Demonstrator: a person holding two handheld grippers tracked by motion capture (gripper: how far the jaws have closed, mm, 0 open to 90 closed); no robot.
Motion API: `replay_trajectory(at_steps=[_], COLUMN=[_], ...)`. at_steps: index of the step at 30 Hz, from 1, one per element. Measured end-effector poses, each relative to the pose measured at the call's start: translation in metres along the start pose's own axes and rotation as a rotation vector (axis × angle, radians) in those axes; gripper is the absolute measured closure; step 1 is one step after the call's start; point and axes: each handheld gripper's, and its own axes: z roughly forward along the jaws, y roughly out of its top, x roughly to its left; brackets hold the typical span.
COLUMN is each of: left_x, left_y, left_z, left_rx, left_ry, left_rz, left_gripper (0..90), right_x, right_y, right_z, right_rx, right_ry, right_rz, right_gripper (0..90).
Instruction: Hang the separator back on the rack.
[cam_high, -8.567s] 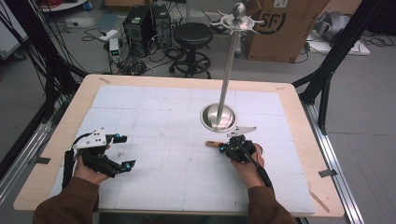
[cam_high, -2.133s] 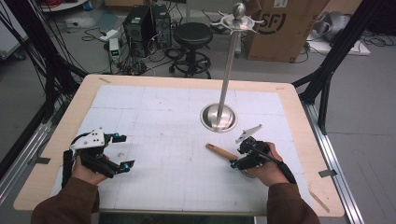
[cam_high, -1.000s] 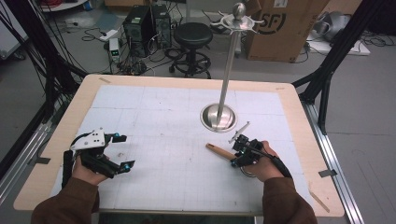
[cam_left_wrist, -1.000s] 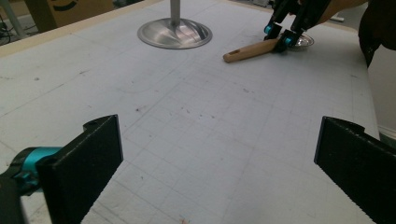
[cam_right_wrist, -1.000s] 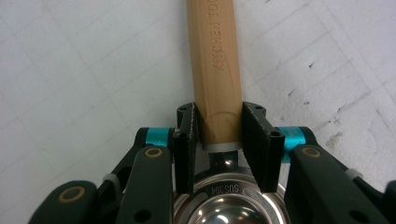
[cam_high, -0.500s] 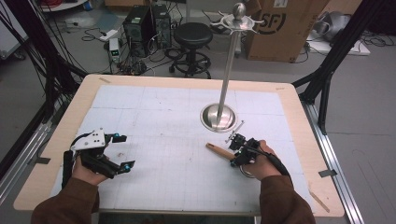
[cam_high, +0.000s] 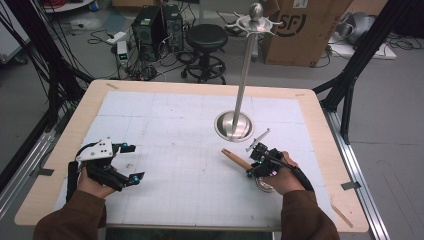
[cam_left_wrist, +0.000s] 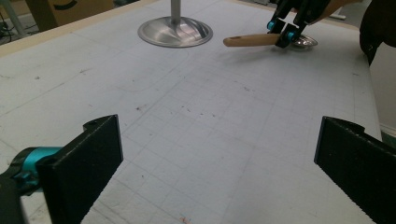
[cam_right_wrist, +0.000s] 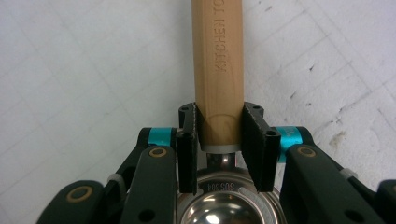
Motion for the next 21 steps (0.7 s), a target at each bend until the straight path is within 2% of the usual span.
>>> replay_trajectory(at_steps=[9,18,21], left_x=[0.000,0.000,0.000], left_y=[0.000,0.000,0.000], left_z=[0.000,-0.001,-0.001], left_rx=[-0.003,-0.006,-0.006], left_ry=[0.000,0.000,-0.001], left_rz=[0.000,-0.002,-0.002], left_gripper=[1.7,1.7,1.7], right_x=[0.000,0.001,0.002], right_y=[-0.004,-0.008,-0.007], right_z=[-0.011,-0.027,-0.033], right_rx=[-0.108,-0.220,-0.272], right_ry=[0.044,0.057,0.063], right_rz=[0.021,0.017,0.000], right_gripper=[68.8,68.8,68.8])
